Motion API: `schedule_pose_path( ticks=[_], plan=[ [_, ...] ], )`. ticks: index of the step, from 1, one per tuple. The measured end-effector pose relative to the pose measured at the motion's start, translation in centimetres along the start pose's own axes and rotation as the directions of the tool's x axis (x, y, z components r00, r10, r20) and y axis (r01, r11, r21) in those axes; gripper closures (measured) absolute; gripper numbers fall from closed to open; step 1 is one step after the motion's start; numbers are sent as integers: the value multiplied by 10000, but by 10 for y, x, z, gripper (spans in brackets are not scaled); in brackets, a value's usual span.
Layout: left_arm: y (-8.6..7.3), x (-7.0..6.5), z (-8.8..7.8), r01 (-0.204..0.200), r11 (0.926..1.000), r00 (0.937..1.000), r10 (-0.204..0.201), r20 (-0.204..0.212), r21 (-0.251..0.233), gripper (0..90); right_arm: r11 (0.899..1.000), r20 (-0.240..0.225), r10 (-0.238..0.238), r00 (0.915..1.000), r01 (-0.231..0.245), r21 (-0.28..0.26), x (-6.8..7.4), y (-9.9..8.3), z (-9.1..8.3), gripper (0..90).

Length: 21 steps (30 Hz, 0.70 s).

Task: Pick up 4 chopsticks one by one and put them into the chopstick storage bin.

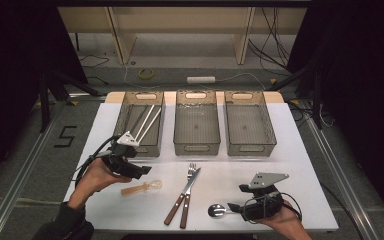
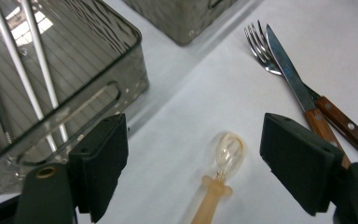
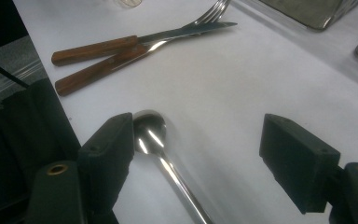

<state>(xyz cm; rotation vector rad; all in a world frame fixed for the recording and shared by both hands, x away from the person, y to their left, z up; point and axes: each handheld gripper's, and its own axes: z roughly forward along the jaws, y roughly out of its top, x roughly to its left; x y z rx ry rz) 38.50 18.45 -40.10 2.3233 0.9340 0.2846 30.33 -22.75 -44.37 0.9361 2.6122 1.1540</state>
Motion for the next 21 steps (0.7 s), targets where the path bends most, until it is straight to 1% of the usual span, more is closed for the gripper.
schedule_pose_path(
  ticks=[3,7,11,18,21],
  plan=[
    [-4,-2,2,-56,9999,10000,55,83,153,230,10000,-26,-2,10000,2,0,-1,0,0,273],
    [-9,-4,5,-171,9984,9998,167,86,536,230,10000,11,-4,10000,4,27,-1,-1,0,273],
    [-13,-6,6,-283,9976,9994,269,228,632,232,10000,38,-3,10000,3,9,-1,-2,0,273],
    [-20,-7,10,-271,9949,9991,238,351,968,231,10000,20,-34,10000,34,20,0,-2,-1,272],
    [-24,-7,11,-328,9919,9984,269,500,1228,227,10000,-21,-55,10000,55,-25,0,-2,-1,271]
  ],
)
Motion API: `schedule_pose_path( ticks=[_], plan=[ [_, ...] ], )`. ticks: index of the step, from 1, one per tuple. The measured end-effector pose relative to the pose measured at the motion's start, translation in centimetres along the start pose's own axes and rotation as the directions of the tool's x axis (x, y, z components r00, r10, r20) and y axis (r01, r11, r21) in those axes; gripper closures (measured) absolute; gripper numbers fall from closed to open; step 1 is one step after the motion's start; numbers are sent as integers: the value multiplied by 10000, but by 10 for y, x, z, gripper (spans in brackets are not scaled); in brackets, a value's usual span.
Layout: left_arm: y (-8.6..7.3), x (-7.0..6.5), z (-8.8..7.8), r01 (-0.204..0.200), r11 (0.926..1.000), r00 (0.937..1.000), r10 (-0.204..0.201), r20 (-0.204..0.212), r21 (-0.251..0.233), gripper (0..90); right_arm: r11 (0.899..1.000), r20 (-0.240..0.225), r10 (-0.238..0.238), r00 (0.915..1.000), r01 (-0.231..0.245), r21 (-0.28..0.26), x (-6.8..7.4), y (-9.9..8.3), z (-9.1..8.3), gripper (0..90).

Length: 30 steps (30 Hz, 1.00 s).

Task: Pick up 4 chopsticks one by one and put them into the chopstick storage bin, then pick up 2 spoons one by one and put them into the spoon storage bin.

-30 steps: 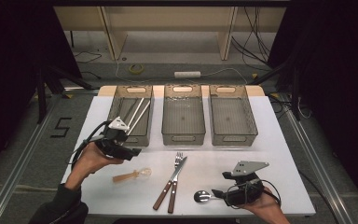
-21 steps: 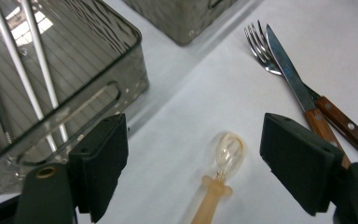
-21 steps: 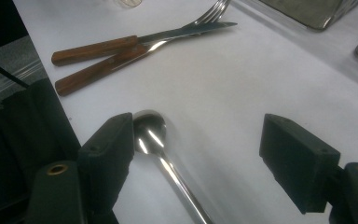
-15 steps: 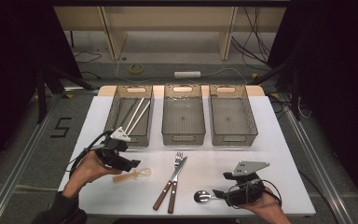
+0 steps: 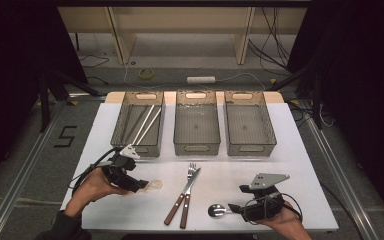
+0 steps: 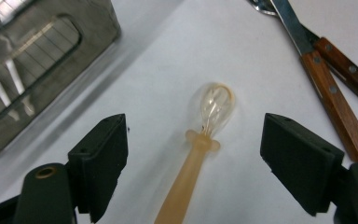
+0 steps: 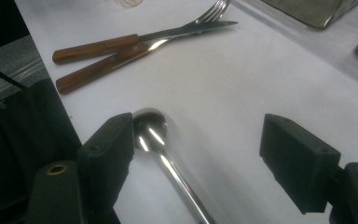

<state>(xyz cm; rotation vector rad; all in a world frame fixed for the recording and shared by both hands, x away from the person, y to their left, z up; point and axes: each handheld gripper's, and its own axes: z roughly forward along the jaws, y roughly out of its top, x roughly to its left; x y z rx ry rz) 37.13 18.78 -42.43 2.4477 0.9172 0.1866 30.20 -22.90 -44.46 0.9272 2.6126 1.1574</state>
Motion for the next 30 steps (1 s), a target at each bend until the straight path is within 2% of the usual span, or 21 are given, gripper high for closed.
schedule_pose_path(
  ticks=[4,8,16,21,25,30],
  plan=[
    [-4,-2,6,-79,9985,10000,82,-43,534,219,10000,18,-28,10000,28,-23,1,0,0,268],
    [-7,-3,9,-233,9960,9997,234,-1,857,219,10000,35,-31,10000,31,-41,1,1,0,268],
    [-12,-3,14,-578,9841,9980,609,-138,1678,238,10000,15,-37,10000,37,-8,1,0,1,268],
    [-15,-2,15,-697,9808,9969,749,-220,1822,312,10000,25,-78,10000,78,-14,1,1,1,268],
    [-17,-3,18,-995,9719,9943,1056,-174,2132,379,10000,57,-88,9999,88,42,1,1,1,269],
    [-19,-2,20,-1048,9712,9936,1114,-190,2141,474,9999,112,-119,9999,118,69,2,1,2,269]
  ],
)
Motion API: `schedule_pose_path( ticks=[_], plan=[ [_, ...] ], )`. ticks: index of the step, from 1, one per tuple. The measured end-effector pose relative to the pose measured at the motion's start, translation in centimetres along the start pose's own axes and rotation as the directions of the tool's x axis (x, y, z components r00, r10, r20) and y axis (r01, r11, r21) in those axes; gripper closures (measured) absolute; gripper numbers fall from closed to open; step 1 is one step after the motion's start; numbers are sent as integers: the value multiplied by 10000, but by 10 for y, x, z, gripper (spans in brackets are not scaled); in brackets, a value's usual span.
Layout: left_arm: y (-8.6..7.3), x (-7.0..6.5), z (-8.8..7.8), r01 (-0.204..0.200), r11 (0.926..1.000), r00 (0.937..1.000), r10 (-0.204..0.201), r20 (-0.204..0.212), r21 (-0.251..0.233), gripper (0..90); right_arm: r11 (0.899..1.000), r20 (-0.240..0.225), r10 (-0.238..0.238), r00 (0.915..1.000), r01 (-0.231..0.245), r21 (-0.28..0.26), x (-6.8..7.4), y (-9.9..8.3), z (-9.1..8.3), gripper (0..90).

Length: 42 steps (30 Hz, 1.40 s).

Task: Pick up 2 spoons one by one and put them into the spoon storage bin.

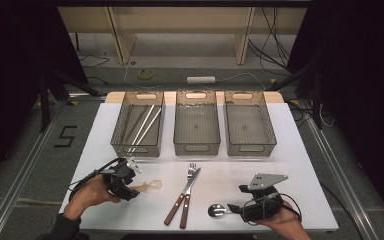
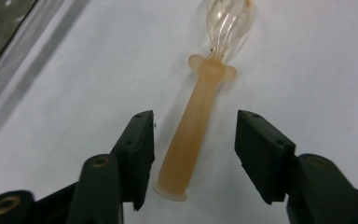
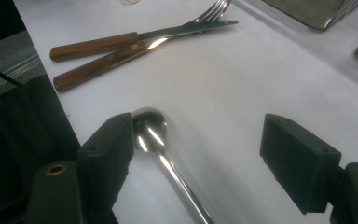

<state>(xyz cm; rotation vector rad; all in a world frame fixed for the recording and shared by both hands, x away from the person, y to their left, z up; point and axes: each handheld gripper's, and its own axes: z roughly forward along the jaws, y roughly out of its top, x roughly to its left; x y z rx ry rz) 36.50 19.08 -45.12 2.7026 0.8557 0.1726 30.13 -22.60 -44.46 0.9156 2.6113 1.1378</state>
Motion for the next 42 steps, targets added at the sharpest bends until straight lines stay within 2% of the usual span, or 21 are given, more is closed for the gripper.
schedule_pose_path(
  ticks=[9,12,16,20,24,29,32,36,39,42],
  plan=[
    [-3,3,9,-160,9999,9997,160,158,7,596,10000,39,-31,10000,31,70,0,0,1,271],
    [-3,3,10,-352,9993,9992,349,194,142,617,10000,35,-24,10000,24,69,0,0,1,272],
    [-3,3,9,-281,9995,9995,279,172,146,666,10000,20,-55,10000,55,82,1,0,1,272],
    [-3,1,13,-434,9988,9990,431,136,236,681,9999,14,-86,10000,86,121,1,0,1,272],
    [-2,-1,12,-890,9955,9960,887,98,338,706,9999,4,-106,9999,106,131,2,1,2,273],
    [-4,0,12,-985,9950,9950,983,161,152,738,9998,18,-144,9999,144,124,4,1,1,273],
    [-5,1,11,-903,9959,9959,902,110,83,744,9998,-3,-178,9998,178,111,4,2,1,273],
    [-7,5,8,-551,9984,9983,553,164,-112,747,9998,9,-143,9999,143,111,3,2,0,273],
    [-7,7,3,-252,9983,9994,265,244,-524,747,9999,17,-143,9999,143,96,3,2,0,273],
    [-5,7,-1,-180,9969,9995,200,260,-762,747,9999,22,-131,9999,131,102,3,1,0,273]
  ],
)
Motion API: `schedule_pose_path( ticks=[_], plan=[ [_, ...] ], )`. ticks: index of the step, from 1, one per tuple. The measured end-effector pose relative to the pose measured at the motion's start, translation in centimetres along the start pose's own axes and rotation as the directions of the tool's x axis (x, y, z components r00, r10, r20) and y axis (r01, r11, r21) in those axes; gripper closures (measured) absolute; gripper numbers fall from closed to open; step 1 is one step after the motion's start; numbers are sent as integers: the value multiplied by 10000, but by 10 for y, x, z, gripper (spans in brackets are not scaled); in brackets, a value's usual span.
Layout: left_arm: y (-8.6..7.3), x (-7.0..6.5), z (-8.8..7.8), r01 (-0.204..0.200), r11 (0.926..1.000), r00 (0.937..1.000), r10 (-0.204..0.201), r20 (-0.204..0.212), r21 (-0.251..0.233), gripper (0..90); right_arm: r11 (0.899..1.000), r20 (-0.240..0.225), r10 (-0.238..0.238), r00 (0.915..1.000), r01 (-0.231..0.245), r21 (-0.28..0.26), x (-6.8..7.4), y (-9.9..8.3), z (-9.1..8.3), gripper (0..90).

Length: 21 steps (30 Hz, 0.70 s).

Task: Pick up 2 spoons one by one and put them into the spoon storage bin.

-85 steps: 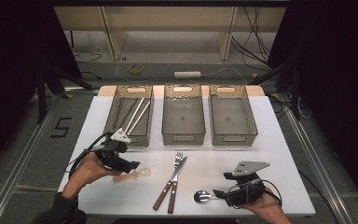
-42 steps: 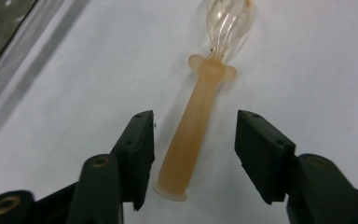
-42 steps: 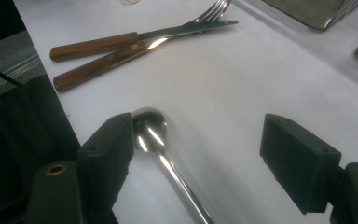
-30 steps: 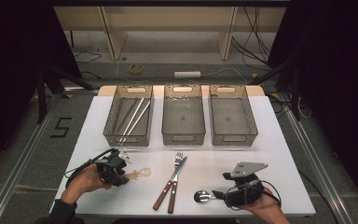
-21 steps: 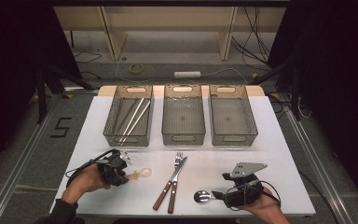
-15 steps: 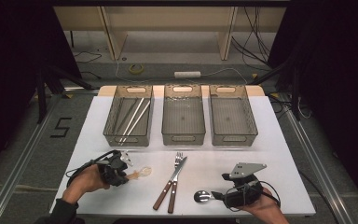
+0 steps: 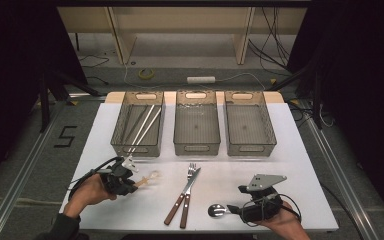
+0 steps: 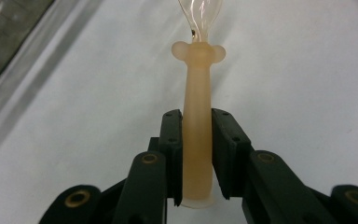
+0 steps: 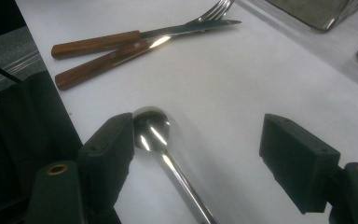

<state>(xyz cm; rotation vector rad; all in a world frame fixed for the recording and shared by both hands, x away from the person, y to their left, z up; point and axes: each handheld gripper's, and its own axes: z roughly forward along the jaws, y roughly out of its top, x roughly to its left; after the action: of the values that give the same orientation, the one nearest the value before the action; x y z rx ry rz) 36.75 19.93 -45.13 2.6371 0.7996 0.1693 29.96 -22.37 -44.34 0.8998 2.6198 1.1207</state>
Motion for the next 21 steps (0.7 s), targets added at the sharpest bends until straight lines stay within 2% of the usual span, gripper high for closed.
schedule_pose_path(
  ticks=[3,6,11,15,19,21],
  plan=[
    [3,-1,-5,329,9972,9994,-332,-26,-678,747,10000,5,-8,10000,8,-21,0,0,0,273],
    [7,-3,-12,563,9886,9984,-554,99,-1395,747,10000,12,1,10000,-1,-25,0,0,0,273],
    [12,-4,-20,1012,9667,9949,-997,183,-2350,746,10000,15,8,10000,-8,-15,0,0,0,273],
    [14,-4,-24,1259,9513,9919,-1258,182,-2814,746,10000,10,12,10000,-12,20,0,0,0,273],
    [16,-4,-27,1671,9296,9854,-1687,237,-3285,746,10000,3,18,10000,-18,13,0,0,0,273],
    [17,-4,-27,1783,9236,9832,-1811,235,-3394,746,10000,20,9,10000,-9,21,0,0,0,273]
  ],
)
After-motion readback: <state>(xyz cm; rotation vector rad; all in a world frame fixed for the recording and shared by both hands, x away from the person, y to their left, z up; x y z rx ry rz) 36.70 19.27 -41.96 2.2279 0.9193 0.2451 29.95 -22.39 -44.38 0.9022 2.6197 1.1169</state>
